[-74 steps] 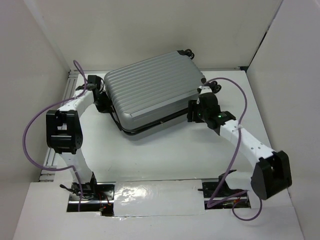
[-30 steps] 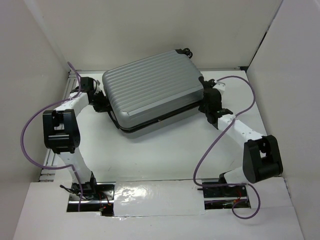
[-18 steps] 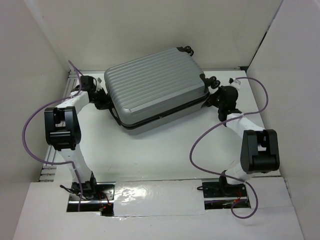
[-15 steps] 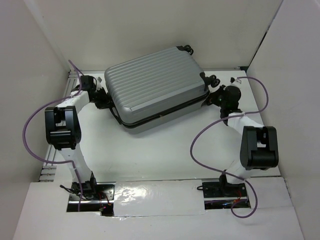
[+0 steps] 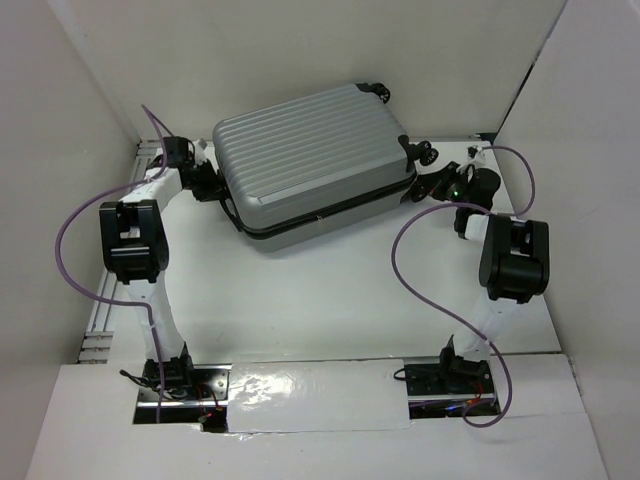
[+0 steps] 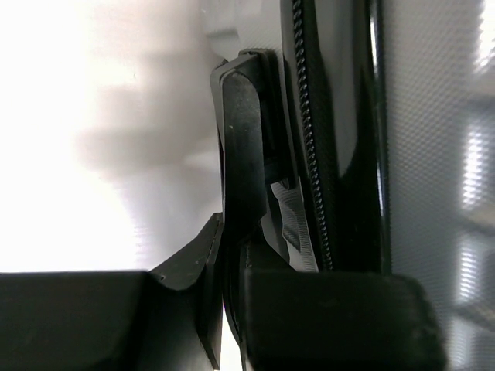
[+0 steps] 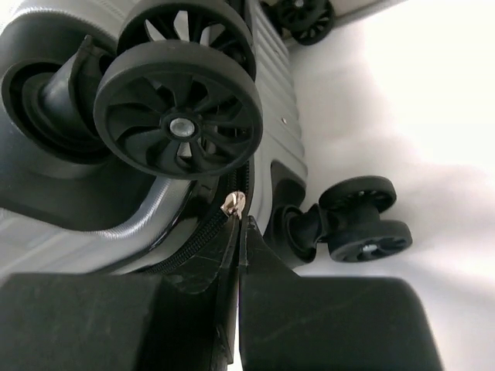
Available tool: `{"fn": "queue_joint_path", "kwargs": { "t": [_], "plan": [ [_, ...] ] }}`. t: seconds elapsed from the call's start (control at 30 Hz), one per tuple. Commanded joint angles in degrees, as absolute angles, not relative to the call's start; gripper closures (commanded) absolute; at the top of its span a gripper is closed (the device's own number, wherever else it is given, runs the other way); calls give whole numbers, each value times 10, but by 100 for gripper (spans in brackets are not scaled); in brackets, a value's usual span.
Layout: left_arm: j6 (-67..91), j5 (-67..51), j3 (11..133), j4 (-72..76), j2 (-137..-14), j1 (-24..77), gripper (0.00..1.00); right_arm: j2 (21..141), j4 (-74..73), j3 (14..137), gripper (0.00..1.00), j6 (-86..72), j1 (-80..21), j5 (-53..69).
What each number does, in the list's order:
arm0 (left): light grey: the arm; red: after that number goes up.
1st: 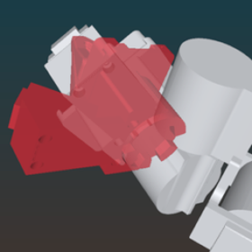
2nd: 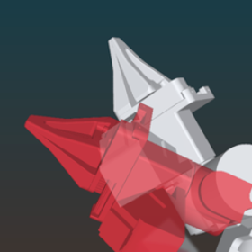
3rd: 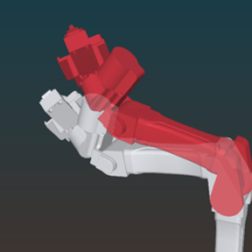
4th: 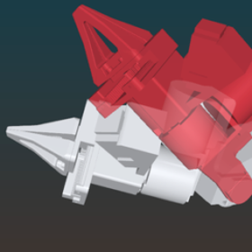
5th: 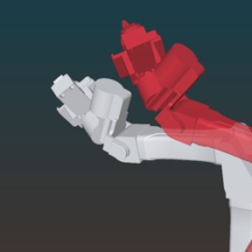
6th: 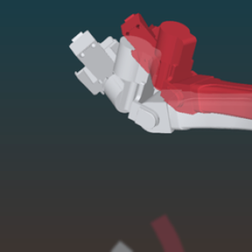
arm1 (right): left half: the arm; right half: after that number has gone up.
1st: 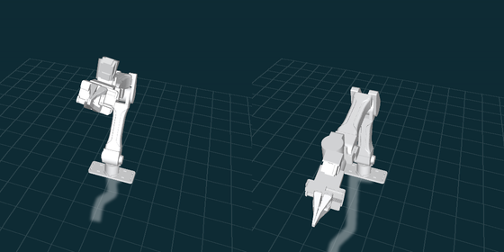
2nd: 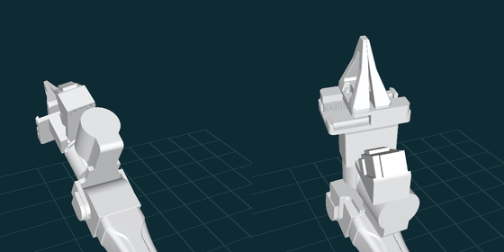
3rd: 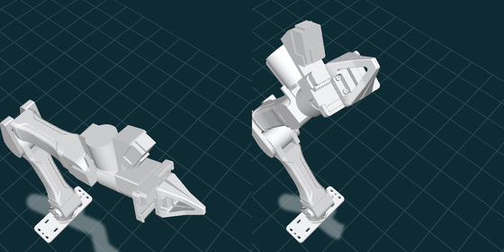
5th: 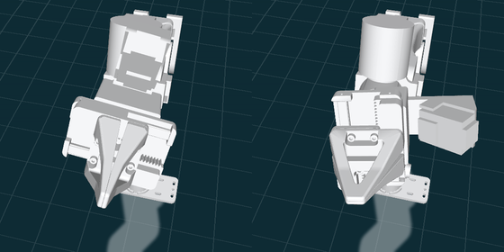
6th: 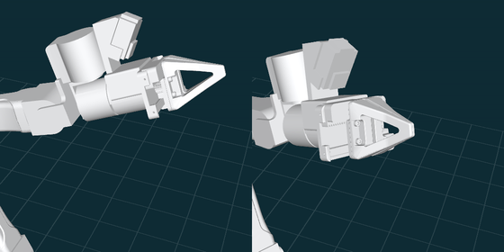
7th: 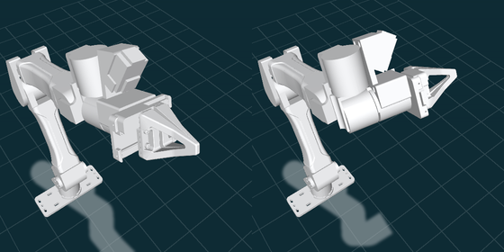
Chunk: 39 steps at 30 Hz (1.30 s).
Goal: Pack the luggage
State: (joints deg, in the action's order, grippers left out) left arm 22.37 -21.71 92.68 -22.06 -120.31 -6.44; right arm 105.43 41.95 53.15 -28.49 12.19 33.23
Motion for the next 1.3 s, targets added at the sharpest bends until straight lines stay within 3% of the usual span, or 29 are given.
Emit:
{"fn": "queue_joint_path", "kwargs": {
  "t": [0.0, 0.37, 0.53, 0.67, 0.87, 1.13, 1.23, 1.27],
  "plan": [
    [119, -119, 945, -126, -1236, -99, 100, 1094, 471, 584, 100, -254, 160, 272],
    [111, -113, 991, -126, -1280, -99, 100, 1240, 463, 753, 100, -251, 97, 180],
    [111, -95, 991, -126, -1291, -99, 100, 1337, 498, 852, 100, -338, 91, 163],
    [111, -89, 998, -131, -1297, -99, 100, 1410, 484, 954, 100, -373, 97, 220],
    [106, -97, 992, -131, -1297, -99, 100, 1498, 371, 1141, 100, -252, 65, 282],
    [105, -113, 1018, -149, -1308, -99, 100, 1654, 327, 1421, 100, -307, 54, 329],
    [99, -126, 1018, -154, -1308, -94, 100, 1580, 409, 1314, 100, -301, 33, 353],
    [94, -126, 1009, -154, -1294, -88, 100, 1540, 432, 1181, 100, -282, 27, 344]
  ]
}}
